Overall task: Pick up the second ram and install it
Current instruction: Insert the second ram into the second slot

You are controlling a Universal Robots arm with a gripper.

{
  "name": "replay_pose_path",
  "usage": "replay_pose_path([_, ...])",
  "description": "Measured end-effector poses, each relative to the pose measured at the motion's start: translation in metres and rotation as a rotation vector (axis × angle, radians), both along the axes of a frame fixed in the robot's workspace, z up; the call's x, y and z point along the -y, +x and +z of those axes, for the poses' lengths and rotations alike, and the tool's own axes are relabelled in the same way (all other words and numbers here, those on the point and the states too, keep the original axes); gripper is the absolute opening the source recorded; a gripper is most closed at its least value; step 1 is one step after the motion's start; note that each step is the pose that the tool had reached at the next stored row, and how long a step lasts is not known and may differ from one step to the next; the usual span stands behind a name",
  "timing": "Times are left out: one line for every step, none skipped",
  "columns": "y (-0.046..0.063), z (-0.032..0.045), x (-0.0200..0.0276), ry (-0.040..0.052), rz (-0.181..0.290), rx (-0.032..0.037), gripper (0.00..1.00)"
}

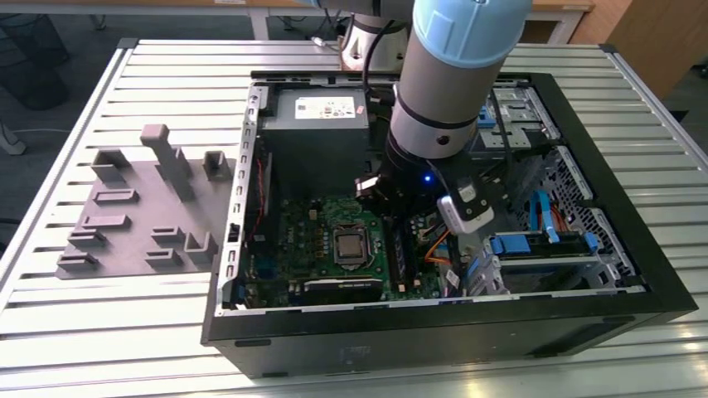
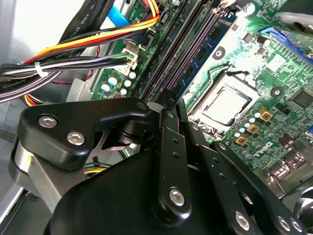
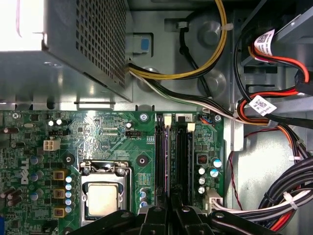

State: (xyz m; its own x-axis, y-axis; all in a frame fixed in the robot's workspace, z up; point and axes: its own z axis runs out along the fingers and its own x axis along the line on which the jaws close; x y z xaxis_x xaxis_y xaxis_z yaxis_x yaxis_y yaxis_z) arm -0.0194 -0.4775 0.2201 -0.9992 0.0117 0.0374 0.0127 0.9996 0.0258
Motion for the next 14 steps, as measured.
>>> replay_pose_path([0.0,-0.0001,0.0001,0.0001,0.0,0.0,0.14])
replay_pose_path([0.0,-0.0001,0.0001,0.0,0.0,0.0,0.14])
replay_pose_path([0.0,-0.0002,0.0001,0.0,0.0,0.0,0.14])
replay_pose_path([0.0,-0.0005,0.0001,0.0,0.0,0.0,0.14])
replay_pose_path([0.0,-0.0007,0.0001,0.0001,0.0,0.0,0.14])
replay_pose_path([0.0,-0.001,0.0001,0.0001,0.0,0.0,0.14])
replay_pose_path([0.0,-0.0011,0.0001,-0.0001,0.0,-0.0001,0.14])
replay_pose_path([0.0,-0.0012,0.0003,0.0,0.0,0.0,0.14])
replay_pose_path([0.0,-0.0013,0.0006,0.0,0.0,0.0,0.14])
replay_pose_path([0.0,-0.0014,0.0006,0.0,0.0,0.0,0.14])
replay_pose_path([0.0,-0.0015,0.0007,-0.0001,0.0,0.0,0.14])
replay_pose_path([0.0,-0.0017,0.0008,-0.0001,-0.001,0.0,0.14])
replay_pose_path([0.0001,-0.0017,0.001,-0.0003,-0.001,0.0,0.14])
replay_pose_path([0.0004,-0.0017,0.0013,-0.0005,-0.001,-0.0001,0.14])
